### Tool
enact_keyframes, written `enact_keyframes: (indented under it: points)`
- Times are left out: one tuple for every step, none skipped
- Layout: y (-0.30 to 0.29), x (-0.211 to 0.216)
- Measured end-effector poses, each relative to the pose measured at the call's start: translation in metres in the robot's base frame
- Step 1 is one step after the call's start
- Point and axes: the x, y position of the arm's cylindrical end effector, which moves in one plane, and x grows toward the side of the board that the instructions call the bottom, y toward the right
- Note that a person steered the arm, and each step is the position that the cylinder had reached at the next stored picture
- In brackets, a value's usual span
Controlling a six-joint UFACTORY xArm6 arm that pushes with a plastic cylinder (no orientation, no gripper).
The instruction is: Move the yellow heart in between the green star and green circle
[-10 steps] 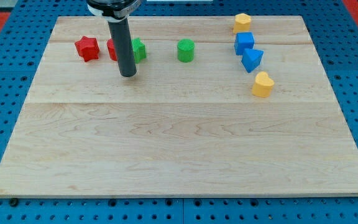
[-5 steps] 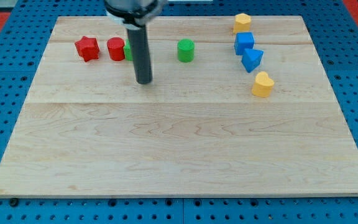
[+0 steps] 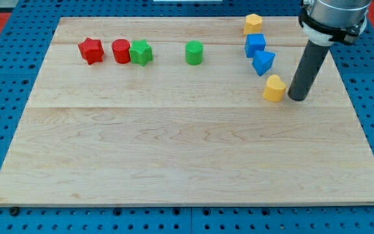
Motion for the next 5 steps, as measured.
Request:
enact_keyframes:
  points:
    - [-0.077, -0.004]
    - [-0.125, -0.029]
    - [-0.122, -0.067]
    - [-0.118, -0.069]
    - [-0.113, -0.065]
